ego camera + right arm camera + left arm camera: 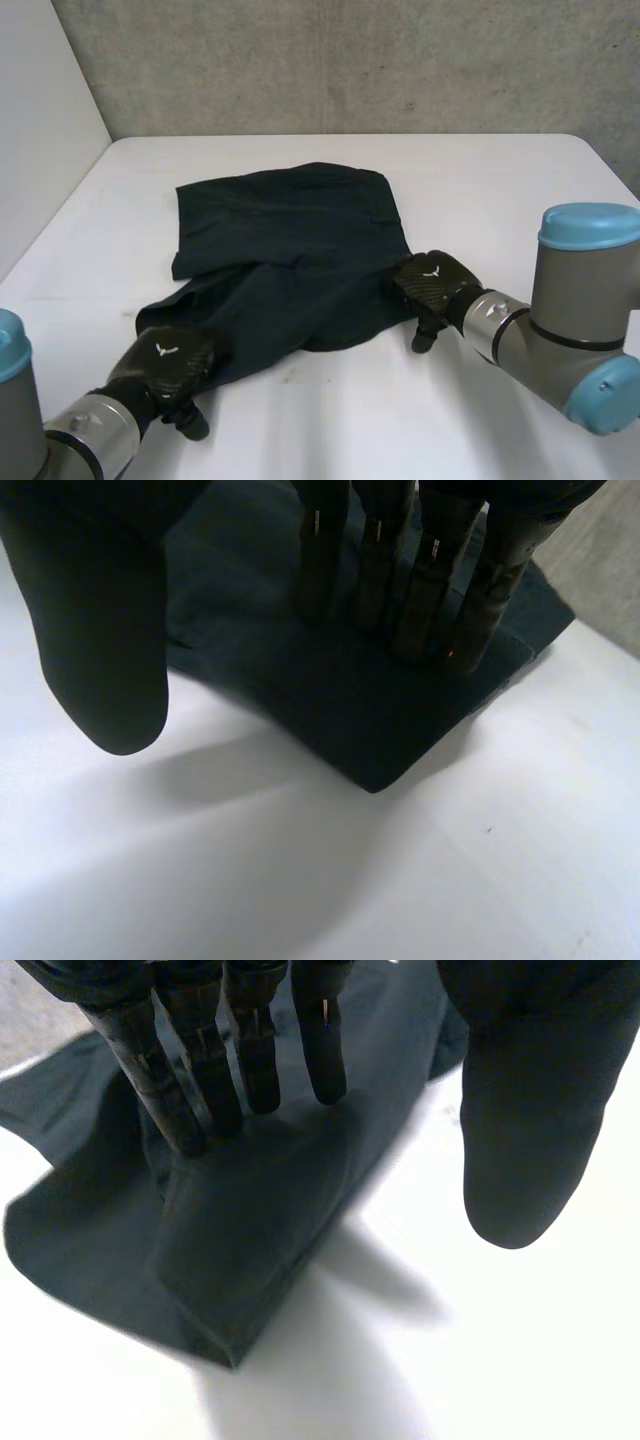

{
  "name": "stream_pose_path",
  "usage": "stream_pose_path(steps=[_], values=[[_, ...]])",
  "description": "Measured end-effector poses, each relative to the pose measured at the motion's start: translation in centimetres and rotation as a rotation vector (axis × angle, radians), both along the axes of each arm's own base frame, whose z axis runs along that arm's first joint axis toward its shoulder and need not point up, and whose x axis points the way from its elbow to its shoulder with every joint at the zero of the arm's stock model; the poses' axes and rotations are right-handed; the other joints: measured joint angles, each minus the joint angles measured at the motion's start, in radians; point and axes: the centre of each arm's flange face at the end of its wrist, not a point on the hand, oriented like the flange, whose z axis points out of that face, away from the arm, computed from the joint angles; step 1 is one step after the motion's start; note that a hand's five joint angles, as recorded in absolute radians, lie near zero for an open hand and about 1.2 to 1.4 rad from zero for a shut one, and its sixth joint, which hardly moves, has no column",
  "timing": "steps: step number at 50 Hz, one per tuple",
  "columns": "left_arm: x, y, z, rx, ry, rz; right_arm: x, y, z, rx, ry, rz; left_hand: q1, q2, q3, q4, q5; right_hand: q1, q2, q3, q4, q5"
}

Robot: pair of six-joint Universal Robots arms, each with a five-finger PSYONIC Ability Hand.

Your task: Fold the shorts.

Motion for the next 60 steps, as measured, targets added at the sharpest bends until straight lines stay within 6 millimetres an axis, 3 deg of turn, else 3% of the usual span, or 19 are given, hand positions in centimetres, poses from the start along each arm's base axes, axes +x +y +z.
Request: stream_pose_path(steps=[1, 9, 27, 32, 33, 40, 46, 52, 57, 60], values=[[0.0, 0.0, -1.0, 0.024, -0.017, -0.008, 0.4, -0.7, -0.6, -0.036, -0.015, 0.000, 0.000, 0.000, 0.000, 0.000, 0.000, -0.009, -0.012, -0.022, -0.023, -0.021], [-0.1, -1.5, -2.6, 0.014, -0.038, 0.032, 1.1, -2.3, -1.8, -0.073, -0.029, -0.001, 0.000, 0.000, 0.000, -0.001, -0.001, -0.007, -0.009, -0.019, -0.020, -0.002], [0.1, -4.8, -3.2, -0.090, -0.040, 0.118, 2.2, -4.7, -2.7, -0.117, -0.047, -0.003, 0.023, 0.026, 0.025, 0.023, 0.020, 0.278, 0.333, 0.336, 0.339, 0.326], [-0.2, -5.4, -3.3, -0.110, -0.038, 0.114, 2.5, -5.2, -3.0, -0.125, -0.049, -0.004, 0.166, 0.157, 0.153, 0.149, 0.140, 0.422, 0.517, 0.510, 0.515, 0.490], [-0.3, -5.6, -3.2, -0.121, -0.038, 0.111, 2.5, -5.4, -3.1, -0.128, -0.049, -0.005, 0.240, 0.233, 0.224, 0.224, 0.212, 0.503, 0.630, 0.627, 0.635, 0.604], [-0.6, -6.5, -3.0, -0.192, -0.056, 0.092, 2.4, -5.8, -1.4, -0.167, -0.052, -0.036, 0.667, 0.687, 0.675, 0.677, 0.663, 0.519, 0.655, 0.669, 0.677, 0.638], [-0.8, -6.7, -2.7, -0.224, -0.075, 0.078, 2.0, -5.4, 0.8, -0.201, -0.061, -0.050, 0.683, 0.746, 0.737, 0.750, 0.706, 0.519, 0.666, 0.669, 0.677, 0.638], [-0.8, -6.1, -0.6, -0.264, -0.070, 0.064, 1.1, -4.0, 3.5, -0.201, -0.022, -0.043, 0.683, 0.747, 0.737, 0.751, 0.706, 0.519, 0.666, 0.669, 0.677, 0.638], [-0.3, -4.7, 2.2, -0.263, -0.065, 0.060, -0.2, -1.5, 5.0, -0.140, 0.116, 0.010, 0.683, 0.748, 0.739, 0.753, 0.706, 0.519, 0.666, 0.669, 0.677, 0.638], [0.3, -3.4, 4.0, -0.239, -0.071, 0.057, -1.8, 1.2, 5.6, -0.037, 0.280, 0.079, 0.683, 0.748, 0.739, 0.753, 0.706, 0.519, 0.666, 0.669, 0.677, 0.638]])
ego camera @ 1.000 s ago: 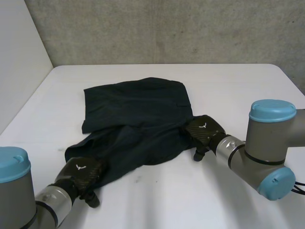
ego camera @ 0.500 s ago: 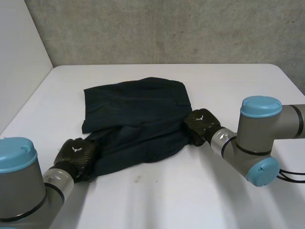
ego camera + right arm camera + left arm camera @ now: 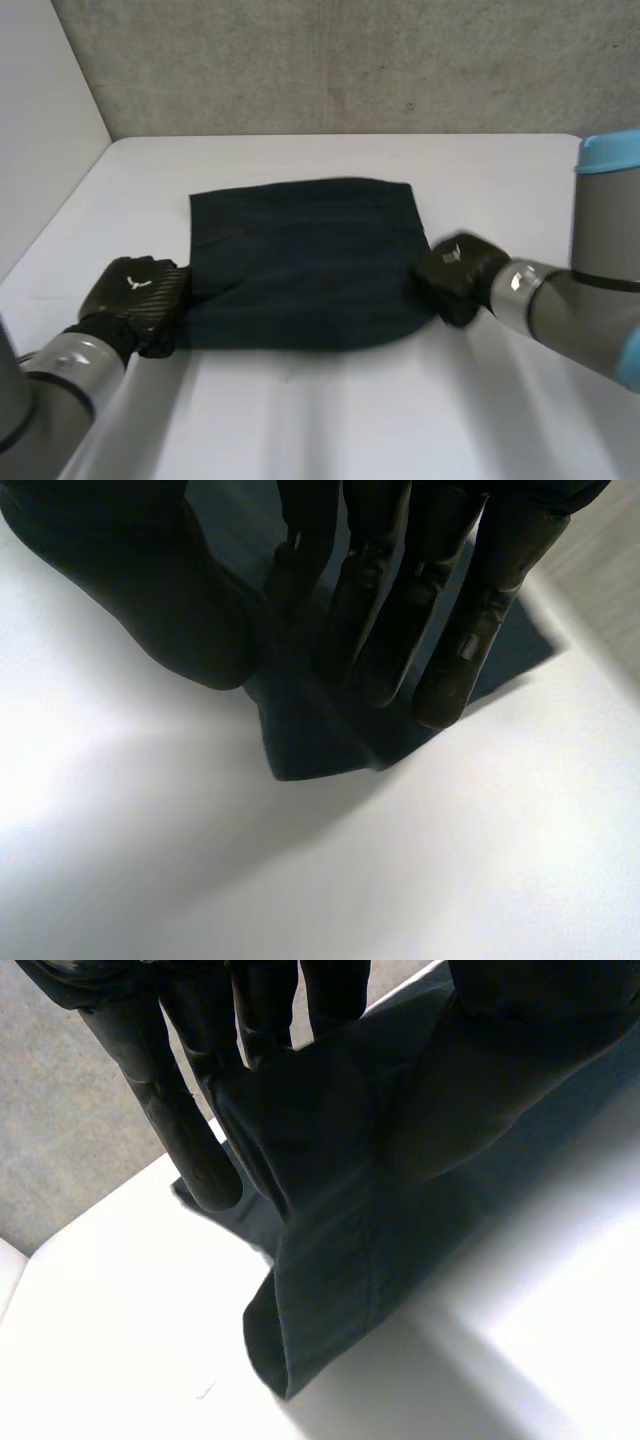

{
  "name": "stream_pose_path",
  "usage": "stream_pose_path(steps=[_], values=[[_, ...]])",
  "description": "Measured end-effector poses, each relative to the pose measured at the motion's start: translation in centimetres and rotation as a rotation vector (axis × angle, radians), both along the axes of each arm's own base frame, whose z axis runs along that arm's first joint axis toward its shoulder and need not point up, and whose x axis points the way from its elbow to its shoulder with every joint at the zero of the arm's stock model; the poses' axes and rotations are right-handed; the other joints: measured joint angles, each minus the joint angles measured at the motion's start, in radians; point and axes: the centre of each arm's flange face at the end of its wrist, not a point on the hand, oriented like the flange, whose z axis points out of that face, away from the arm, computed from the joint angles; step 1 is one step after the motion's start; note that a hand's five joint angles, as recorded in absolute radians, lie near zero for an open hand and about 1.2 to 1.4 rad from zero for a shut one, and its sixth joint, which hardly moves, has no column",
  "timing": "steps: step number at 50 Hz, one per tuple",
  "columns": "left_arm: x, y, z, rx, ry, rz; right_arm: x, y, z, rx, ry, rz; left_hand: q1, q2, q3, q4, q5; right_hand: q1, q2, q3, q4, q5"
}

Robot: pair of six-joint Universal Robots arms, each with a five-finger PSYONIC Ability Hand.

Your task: Fold the shorts.

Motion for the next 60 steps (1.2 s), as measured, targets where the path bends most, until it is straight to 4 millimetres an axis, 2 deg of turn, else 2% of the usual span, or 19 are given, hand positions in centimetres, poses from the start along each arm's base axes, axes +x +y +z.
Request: stream_pose_path(steps=[4, 7, 11, 15, 23, 24, 30, 32, 33, 35, 36, 43, 45, 47, 48, 49, 51, 54, 60], values=[[0.7, 1.6, 1.6, 0.057, -0.020, -0.005, -2.4, 2.7, 0.9, 0.117, 0.176, 0.059, 0.000, 0.000, 0.000, 0.000, 0.000, 0.000, 0.003, 0.000, 0.000, 0.000], [1.0, 2.3, 2.0, 0.104, -0.033, -0.012, -3.1, 3.1, 1.4, 0.129, 0.212, 0.071, 0.000, 0.000, 0.000, 0.000, 0.000, 0.000, 0.003, 0.000, 0.000, 0.000], [1.1, 2.1, 2.0, 0.146, -0.041, -0.019, -3.7, 2.6, 2.1, 0.076, 0.221, 0.065, 0.000, 0.000, 0.000, 0.000, 0.000, 0.000, 0.003, 0.000, 0.001, 0.019], [0.8, 0.3, 1.2, 0.151, -0.042, -0.021, -3.3, 1.1, 1.8, 0.038, 0.189, 0.037, 0.000, 0.001, 0.000, 0.000, 0.001, 0.000, 0.003, 0.000, 0.001, 0.019], [-1.5, -5.5, -0.4, 0.059, -0.026, -0.038, -1.7, -2.8, 0.5, -0.025, 0.119, -0.052, 0.000, 0.001, 0.001, 0.000, 0.000, 0.000, 0.003, 0.000, 0.001, 0.019], [-2.3, -7.4, -0.5, 0.019, -0.017, -0.038, -1.2, -3.9, 0.4, -0.063, 0.103, -0.077, 0.000, 0.001, 0.001, 0.000, 0.001, 0.000, 0.003, 0.000, 0.001, 0.019], [-5.4, -13.6, -1.2, -0.103, 0.001, 0.001, 0.7, -8.0, -0.1, -0.242, 0.036, -0.129, 0.000, 0.001, 0.004, 0.000, 0.000, 0.000, 0.003, 0.000, 0.001, 0.019], [-5.6, -14.2, -1.2, -0.112, 0.002, 0.008, 0.9, -8.4, -0.2, -0.259, 0.030, -0.131, 0.000, 0.001, 0.004, 0.000, 0.000, 0.000, 0.003, 0.000, 0.001, 0.019], [-6.3, -15.8, -1.7, -0.138, 0.000, 0.031, 1.4, -9.6, -0.5, -0.316, 0.009, -0.134, 0.000, 0.001, 0.004, 0.000, 0.000, 0.000, 0.003, 0.000, 0.001, 0.019], [-6.3, -15.8, -1.7, -0.138, 0.000, 0.031, 1.4, -9.6, -0.5, -0.316, 0.009, -0.134, 0.000, 0.001, 0.004, 0.000, 0.000, 0.000, 0.003, 0.000, 0.001, 0.019], [-7.3, -18.1, -2.5, -0.174, -0.005, 0.068, 2.2, -11.5, -1.5, -0.408, -0.025, -0.131, 0.000, 0.001, 0.004, 0.000, 0.000, 0.000, 0.003, 0.000, 0.001, 0.019], [-8.9, -21.1, -4.7, -0.221, -0.009, 0.096, 3.7, -14.7, -4.1, -0.567, -0.079, -0.097, 0.000, 0.003, 0.004, 0.000, 0.000, 0.000, 0.002, 0.000, 0.001, 0.019], [-9.2, -21.3, -4.9, -0.229, -0.005, 0.094, 4.1, -15.2, -4.9, -0.594, -0.093, -0.081, -0.065, -0.091, -0.089, -0.080, -0.065, -0.011, -0.011, -0.015, -0.018, 0.012], [-9.9, -21.5, -5.1, -0.247, 0.007, 0.085, 4.6, -15.9, -5.7, -0.632, -0.116, -0.058, -0.373, -0.369, -0.361, -0.376, -0.344, -0.204, -0.251, -0.254, -0.258, -0.196], [-10.1, -21.5, -5.1, -0.255, 0.013, 0.080, 4.8, -16.1, -5.9, -0.648, -0.126, -0.050, -0.519, -0.498, -0.487, -0.505, -0.471, -0.434, -0.518, -0.494, -0.497, -0.422], [-10.5, -21.4, -5.1, -0.263, 0.019, 0.075, 4.9, -16.3, -6.1, -0.667, -0.138, -0.045, -0.806, -0.783, -0.767, -0.795, -0.753, -0.624, -0.720, -0.712, -0.713, -0.638], [-10.9, -21.2, -5.1, -0.271, 0.026, 0.066, 5.1, -16.7, -6.0, -0.701, -0.162, -0.044, -0.928, -0.944, -0.925, -0.953, -0.905, -0.701, -0.856, -0.841, -0.842, -0.766], [-11.5, -20.5, -5.0, -0.273, 0.032, 0.051, 5.1, -16.9, -4.9, -0.730, -0.208, -0.063, -0.929, -0.979, -0.960, -0.988, -0.940, -0.754, -0.955, -0.970, -0.953, -0.887], [-11.4, -18.3, -3.6, -0.255, 0.032, 0.022, 3.9, -15.4, -0.1, -0.656, -0.386, -0.152, -0.929, -0.979, -0.960, -0.988, -0.940, -0.754, -0.955, -0.970, -0.953, -0.887]])
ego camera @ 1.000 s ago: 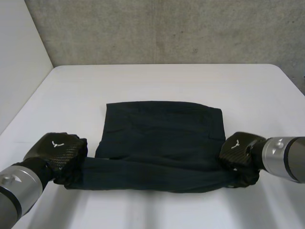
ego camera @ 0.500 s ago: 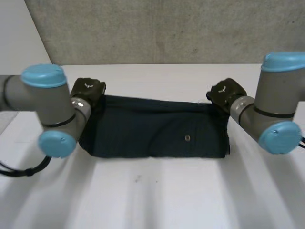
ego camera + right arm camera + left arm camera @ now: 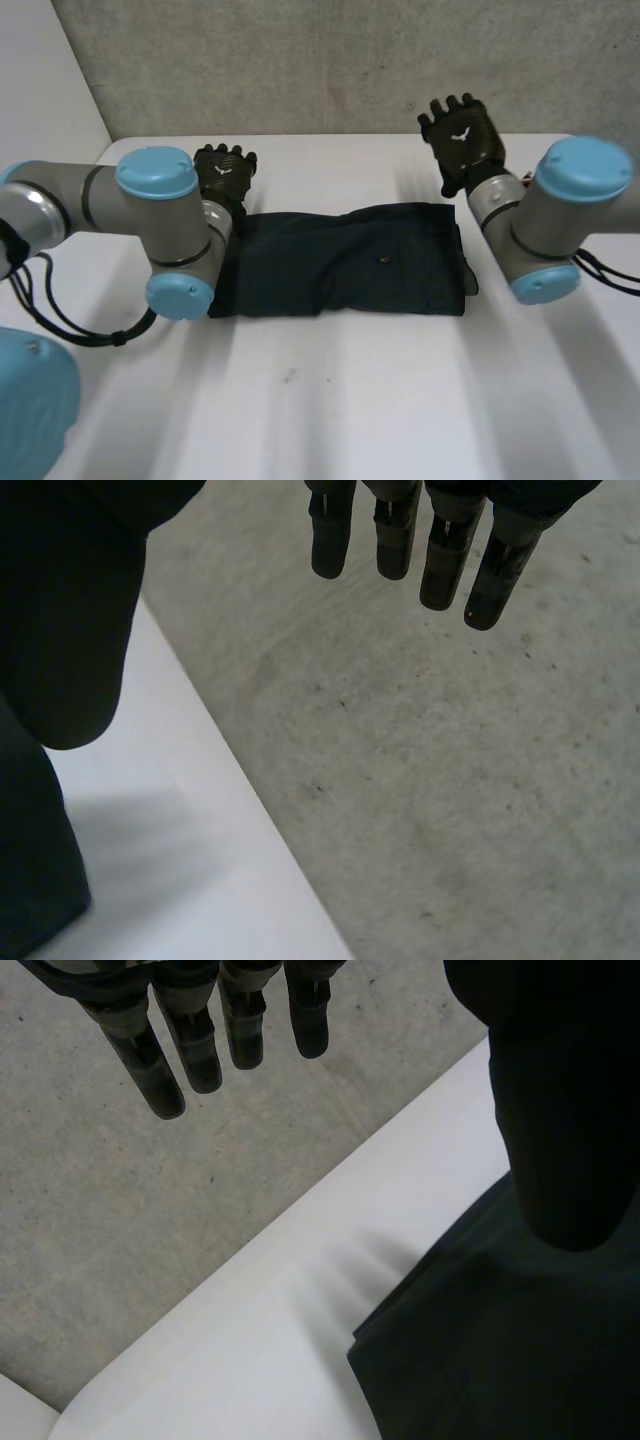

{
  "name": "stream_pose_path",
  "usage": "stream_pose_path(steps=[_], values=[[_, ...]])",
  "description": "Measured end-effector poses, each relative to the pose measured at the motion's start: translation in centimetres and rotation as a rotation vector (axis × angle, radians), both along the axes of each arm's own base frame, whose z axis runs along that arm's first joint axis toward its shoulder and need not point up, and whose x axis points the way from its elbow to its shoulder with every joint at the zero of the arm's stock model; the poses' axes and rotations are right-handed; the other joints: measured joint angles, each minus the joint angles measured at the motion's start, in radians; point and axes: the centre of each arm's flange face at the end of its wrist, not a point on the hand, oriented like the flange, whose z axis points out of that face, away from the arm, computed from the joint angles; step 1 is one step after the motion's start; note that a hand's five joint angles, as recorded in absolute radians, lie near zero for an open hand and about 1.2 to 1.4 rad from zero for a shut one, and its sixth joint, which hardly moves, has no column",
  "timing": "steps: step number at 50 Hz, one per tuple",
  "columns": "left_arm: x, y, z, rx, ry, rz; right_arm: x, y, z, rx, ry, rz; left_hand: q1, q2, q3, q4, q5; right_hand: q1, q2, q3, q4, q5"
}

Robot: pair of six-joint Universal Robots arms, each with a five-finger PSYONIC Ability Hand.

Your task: Fold the shorts.

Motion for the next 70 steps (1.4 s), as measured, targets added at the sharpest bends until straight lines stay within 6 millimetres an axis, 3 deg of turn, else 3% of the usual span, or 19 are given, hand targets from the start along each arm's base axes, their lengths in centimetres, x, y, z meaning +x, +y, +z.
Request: stream_pose_path(steps=[3, 7, 11, 17, 23, 27, 31, 32, 34, 39, 47, 52, 57, 61, 64, 65, 67, 68, 70], values=[[0.7, 1.2, 0.1, 0.027, -0.014, -0.007, -0.9, 1.7, 1.5, 0.119, -0.077, 0.005, 0.000, 0.000, 0.000, 0.000, 0.000, 0.000, 0.000, 0.000, 0.000, 0.000], [1.6, 2.8, -0.8, 0.084, -0.043, -0.023, -1.9, 4.1, 1.7, 0.317, -0.125, 0.001, 0.000, 0.000, 0.000, 0.000, 0.000, 0.000, 0.000, 0.000, 0.000, 0.000], [2.6, 3.7, -2.5, 0.146, -0.074, -0.030, -3.1, 6.9, -0.2, 0.562, -0.117, -0.024, 0.000, 0.000, 0.000, 0.000, 0.000, 0.025, 0.049, 0.056, 0.031, 0.042], [4.4, 3.5, -4.3, 0.205, -0.097, -0.002, -3.9, 8.6, -3.3, 0.685, -0.088, -0.035, 0.000, 0.000, 0.000, 0.000, 0.000, 0.077, 0.098, 0.118, 0.092, 0.083], [5.3, 3.2, -4.5, 0.218, -0.098, 0.020, -3.8, 8.3, -5.8, 0.656, -0.080, -0.035, 0.000, 0.000, 0.000, 0.000, 0.000, 0.137, 0.168, 0.181, 0.154, 0.141], [5.4, 3.2, -3.5, 0.198, -0.087, 0.021, -3.7, 7.9, -7.2, 0.632, -0.053, -0.040, 0.000, 0.000, 0.000, 0.000, 0.000, 0.185, 0.218, 0.231, 0.209, 0.187], [5.3, 3.5, -2.1, 0.168, -0.072, 0.017, -3.8, 7.6, -8.0, 0.617, -0.019, -0.048, 0.000, 0.000, 0.000, 0.000, 0.000, 0.477, 0.626, 0.629, 0.606, 0.560], [5.3, 3.5, -1.9, 0.164, -0.070, 0.017, -3.8, 7.6, -8.1, 0.616, -0.016, -0.049, 0.000, 0.000, 0.000, 0.000, 0.000, 0.477, 0.626, 0.629, 0.606, 0.560], [5.2, 3.6, -1.0, 0.145, -0.061, 0.015, -4.0, 7.3, -8.2, 0.604, -0.004, -0.060, 0.000, 0.000, 0.000, 0.000, 0.000, 0.642, 0.891, 0.891, 0.879, 0.808], [5.3, 3.9, 0.9, 0.108, -0.042, 0.014, -4.8, 6.6, -7.6, 0.577, -0.006, -0.091, 0.000, 0.000, 0.000, 0.000, 0.000, 0.682, 0.944, 0.946, 0.952, 0.860], [5.8, 4.5, 3.3, 0.063, -0.021, 0.019, -6.9, 6.2, -4.7, 0.534, -0.007, -0.142, 0.000, -0.003, 0.000, 0.000, 0.000, 0.721, 0.957, 0.951, 0.953, 0.873], [6.4, 5.4, 4.8, 0.040, -0.009, 0.018, -9.4, 6.1, -3.3, 0.505, 0.128, -0.191, 0.000, -0.003, 0.000, 0.000, -0.002, 0.735, 0.957, 0.956, 0.953, 0.896], [6.9, 6.0, 5.2, 0.042, -0.005, 0.004, -10.4, 5.7, -2.4, 0.435, 0.305, -0.205, 0.000, -0.003, 0.000, 0.000, 0.000, 0.744, 0.957, 0.956, 0.953, 0.896], [7.0, 6.6, 5.2, 0.052, -0.004, -0.016, -8.1, 6.2, -0.8, 0.315, 0.433, -0.142, 0.000, -0.003, 0.000, 0.000, 0.000, 0.755, 0.958, 0.963, 0.953, 0.896], [6.9, 6.7, 5.1, 0.054, -0.003, -0.023, -4.8, 7.5, 0.4, 0.220, 0.475, -0.049, 0.000, -0.003, 0.000, 0.000, 0.000, 0.760, 0.958, 0.974, 0.953, 0.897], [6.8, 6.8, 5.1, 0.054, 0.000, -0.027, -2.7, 8.6, 0.9, 0.168, 0.486, 0.017, 0.000, -0.004, 0.000, 0.000, 0.000, 0.760, 0.958, 0.980, 0.953, 0.904], [6.8, 6.8, 5.2, 0.054, 0.002, -0.028, -1.4, 9.3, 1.1, 0.138, 0.490, 0.059, 0.000, -0.004, 0.000, 0.000, 0.000, 0.760, 0.958, 0.980, 0.953, 0.904], [6.6, 6.8, 5.3, 0.053, 0.011, -0.030, 1.5, 11.2, 1.3, 0.073, 0.493, 0.167, 0.000, -0.004, 0.000, 0.000, 0.000, 0.760, 0.958, 0.984, 0.953, 0.909], [6.6, 6.8, 5.3, 0.052, 0.019, -0.030, 2.9, 12.4, 1.2, 0.041, 0.493, 0.232, 0.000, -0.004, 0.000, -0.001, 0.000, 0.760, 0.958, 0.984, 0.953, 0.909]])
